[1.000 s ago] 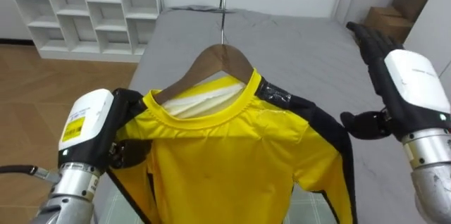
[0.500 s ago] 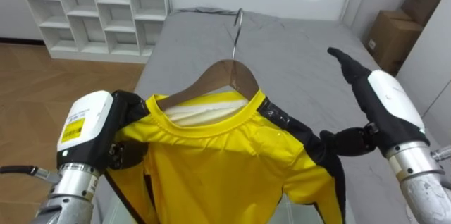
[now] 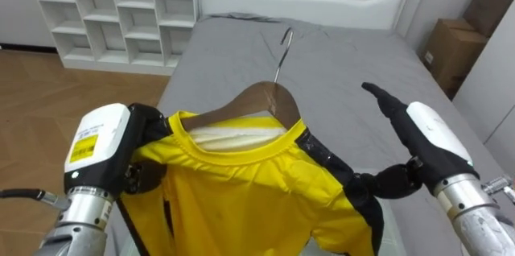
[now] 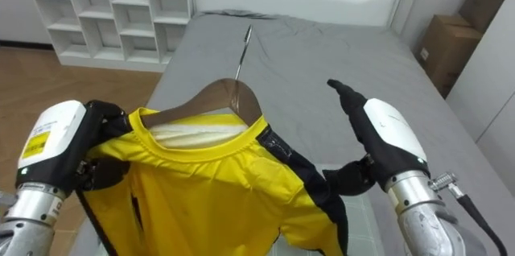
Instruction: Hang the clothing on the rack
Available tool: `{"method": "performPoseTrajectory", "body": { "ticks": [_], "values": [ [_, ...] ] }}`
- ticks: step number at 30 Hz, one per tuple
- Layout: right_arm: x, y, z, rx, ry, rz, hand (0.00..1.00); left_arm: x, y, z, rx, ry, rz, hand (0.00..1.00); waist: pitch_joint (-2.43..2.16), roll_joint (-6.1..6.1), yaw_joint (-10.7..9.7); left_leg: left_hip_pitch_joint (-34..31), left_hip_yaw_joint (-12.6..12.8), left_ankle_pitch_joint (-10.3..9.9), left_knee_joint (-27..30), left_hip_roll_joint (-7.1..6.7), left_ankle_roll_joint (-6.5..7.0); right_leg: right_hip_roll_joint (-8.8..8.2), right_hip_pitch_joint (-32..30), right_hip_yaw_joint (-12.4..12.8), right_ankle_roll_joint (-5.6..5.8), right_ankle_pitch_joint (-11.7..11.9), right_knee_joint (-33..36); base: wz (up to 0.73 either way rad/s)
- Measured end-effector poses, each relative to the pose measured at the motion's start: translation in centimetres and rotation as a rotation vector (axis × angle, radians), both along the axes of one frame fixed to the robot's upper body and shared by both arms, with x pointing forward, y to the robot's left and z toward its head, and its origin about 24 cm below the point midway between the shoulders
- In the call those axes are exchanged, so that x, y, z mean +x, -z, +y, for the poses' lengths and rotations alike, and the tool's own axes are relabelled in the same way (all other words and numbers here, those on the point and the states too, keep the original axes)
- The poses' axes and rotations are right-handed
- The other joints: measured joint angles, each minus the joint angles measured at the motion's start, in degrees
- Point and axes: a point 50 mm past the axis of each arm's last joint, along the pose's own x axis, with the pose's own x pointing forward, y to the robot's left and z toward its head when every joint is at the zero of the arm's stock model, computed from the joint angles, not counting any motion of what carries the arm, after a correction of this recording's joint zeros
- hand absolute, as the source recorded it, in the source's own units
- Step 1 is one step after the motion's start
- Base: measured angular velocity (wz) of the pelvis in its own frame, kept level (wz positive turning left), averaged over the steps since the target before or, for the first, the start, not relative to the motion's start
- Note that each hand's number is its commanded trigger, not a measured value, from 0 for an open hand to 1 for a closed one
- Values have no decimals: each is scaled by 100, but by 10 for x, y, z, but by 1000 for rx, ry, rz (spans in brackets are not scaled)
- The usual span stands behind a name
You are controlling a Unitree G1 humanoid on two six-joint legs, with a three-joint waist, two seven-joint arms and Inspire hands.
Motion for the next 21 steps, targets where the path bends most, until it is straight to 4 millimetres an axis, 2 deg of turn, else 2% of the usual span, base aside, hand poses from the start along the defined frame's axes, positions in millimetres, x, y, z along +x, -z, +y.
{"method": "performPoseTrajectory", "body": {
  "ticks": [11,18,21],
  "values": [
    [0,1,-2,-55,-15,39,0,0,0,-3,-23,0,-6,100,6,-57,-89,-45,4,-2,-57,-2,2,6,-89,-4,0,0,21,-1],
    [0,0,-4,-145,-5,37,0,0,0,-7,-39,16,-9,100,6,-58,-119,-42,22,-2,-53,0,2,8,-92,8,0,0,21,0],
    [0,-5,-11,-214,7,21,0,0,0,-7,-38,23,-11,100,8,-64,-127,-43,17,-2,-59,0,2,8,-91,1,0,0,22,0]
  ]
}}
